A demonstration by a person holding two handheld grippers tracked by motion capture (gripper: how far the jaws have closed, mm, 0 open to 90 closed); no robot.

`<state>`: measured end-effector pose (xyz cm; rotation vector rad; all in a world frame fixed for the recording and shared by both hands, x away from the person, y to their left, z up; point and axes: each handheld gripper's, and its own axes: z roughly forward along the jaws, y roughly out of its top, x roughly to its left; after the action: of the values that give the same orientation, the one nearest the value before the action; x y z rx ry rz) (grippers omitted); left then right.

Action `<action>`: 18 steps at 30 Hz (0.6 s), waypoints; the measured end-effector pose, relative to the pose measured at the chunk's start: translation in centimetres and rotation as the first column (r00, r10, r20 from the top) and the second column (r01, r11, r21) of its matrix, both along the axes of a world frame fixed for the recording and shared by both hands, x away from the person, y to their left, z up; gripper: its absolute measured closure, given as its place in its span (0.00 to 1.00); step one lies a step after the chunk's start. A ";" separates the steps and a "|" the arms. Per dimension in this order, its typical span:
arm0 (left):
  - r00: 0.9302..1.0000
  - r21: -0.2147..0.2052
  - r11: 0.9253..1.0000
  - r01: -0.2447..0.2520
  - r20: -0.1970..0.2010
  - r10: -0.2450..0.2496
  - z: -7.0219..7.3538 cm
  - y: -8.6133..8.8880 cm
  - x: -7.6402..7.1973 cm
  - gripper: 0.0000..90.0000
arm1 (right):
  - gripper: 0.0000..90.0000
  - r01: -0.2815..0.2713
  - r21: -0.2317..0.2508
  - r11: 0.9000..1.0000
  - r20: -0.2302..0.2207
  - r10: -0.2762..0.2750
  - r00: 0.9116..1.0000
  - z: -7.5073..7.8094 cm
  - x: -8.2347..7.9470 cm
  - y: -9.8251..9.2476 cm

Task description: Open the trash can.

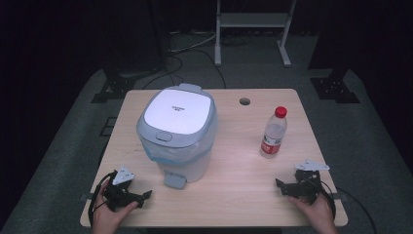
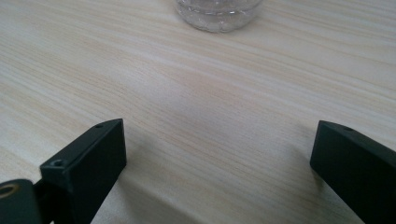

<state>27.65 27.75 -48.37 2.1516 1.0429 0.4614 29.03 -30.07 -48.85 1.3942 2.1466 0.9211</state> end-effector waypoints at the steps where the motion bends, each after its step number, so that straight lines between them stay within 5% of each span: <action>1: 1.000 0.000 1.000 0.000 0.000 0.000 0.0 0.0 0.0 0.00 | 0.03 0.000 0.000 1.000 0.000 0.000 1.000 0.0 0.0 0.0; 10: 0.999 -0.029 0.999 0.031 0.038 -0.030 0.2 -0.1 -0.5 0.23 | 0.03 0.000 0.000 1.000 0.000 0.000 1.000 0.0 0.0 0.0; 18: 0.999 -0.070 0.997 0.016 0.052 -0.012 0.3 0.2 -0.5 0.56 | 0.03 0.000 0.000 1.000 0.000 0.000 1.000 0.0 0.0 0.0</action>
<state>27.14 27.91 -48.05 2.0725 1.0002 0.4645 29.03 -30.07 -48.85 1.3940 2.1469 0.9208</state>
